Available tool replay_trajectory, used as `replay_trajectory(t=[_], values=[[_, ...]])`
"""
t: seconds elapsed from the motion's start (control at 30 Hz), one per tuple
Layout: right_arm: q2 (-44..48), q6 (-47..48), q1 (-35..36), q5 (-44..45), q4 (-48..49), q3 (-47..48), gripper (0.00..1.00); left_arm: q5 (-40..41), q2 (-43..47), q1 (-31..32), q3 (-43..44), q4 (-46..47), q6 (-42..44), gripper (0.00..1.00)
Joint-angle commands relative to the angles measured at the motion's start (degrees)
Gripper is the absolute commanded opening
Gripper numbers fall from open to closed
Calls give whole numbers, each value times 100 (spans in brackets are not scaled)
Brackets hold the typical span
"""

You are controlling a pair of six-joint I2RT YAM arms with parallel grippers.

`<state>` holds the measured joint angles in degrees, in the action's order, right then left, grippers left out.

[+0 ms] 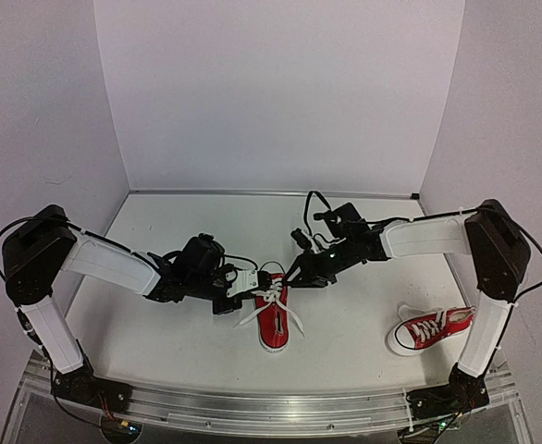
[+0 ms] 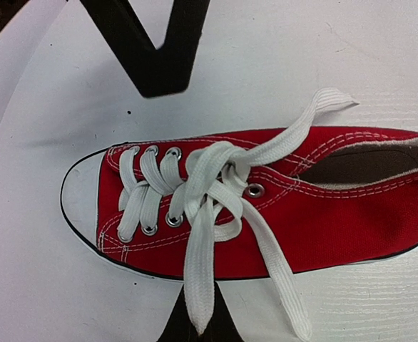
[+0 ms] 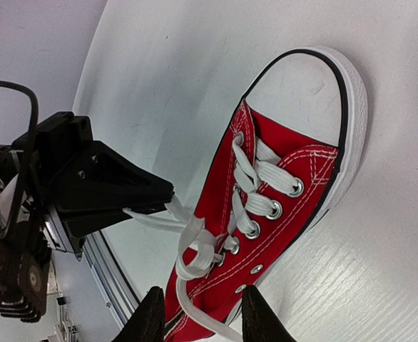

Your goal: Tie the shoes

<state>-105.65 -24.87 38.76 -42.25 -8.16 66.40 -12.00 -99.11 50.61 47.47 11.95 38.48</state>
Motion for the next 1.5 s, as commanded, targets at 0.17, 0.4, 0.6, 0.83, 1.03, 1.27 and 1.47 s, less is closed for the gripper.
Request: replay_trajectory(t=[0.17, 0.4, 0.6, 0.83, 1.03, 1.27, 1.47], values=[[-481, 63, 107, -265, 16, 347, 33, -171, 53, 29, 26, 241, -100, 12], [-388, 62, 105, -191, 7, 334, 33, -219, 312, 32, -145, 442, -231, 51], [-422, 44, 104, -135, 8, 433, 32, -504, 107, 36, -4, 705, -404, 55], [-493, 46, 100, -126, -14, 478, 32, -720, -271, 36, 299, 863, -504, 59], [-552, 71, 107, -99, -56, 496, 30, -832, -490, 36, 490, 849, -580, 54], [-605, 96, 109, -188, -72, 485, 29, -810, -653, 40, 597, 907, -708, 40], [-603, 96, 110, -224, -72, 438, 28, -740, -691, 36, 623, 975, -744, 24]])
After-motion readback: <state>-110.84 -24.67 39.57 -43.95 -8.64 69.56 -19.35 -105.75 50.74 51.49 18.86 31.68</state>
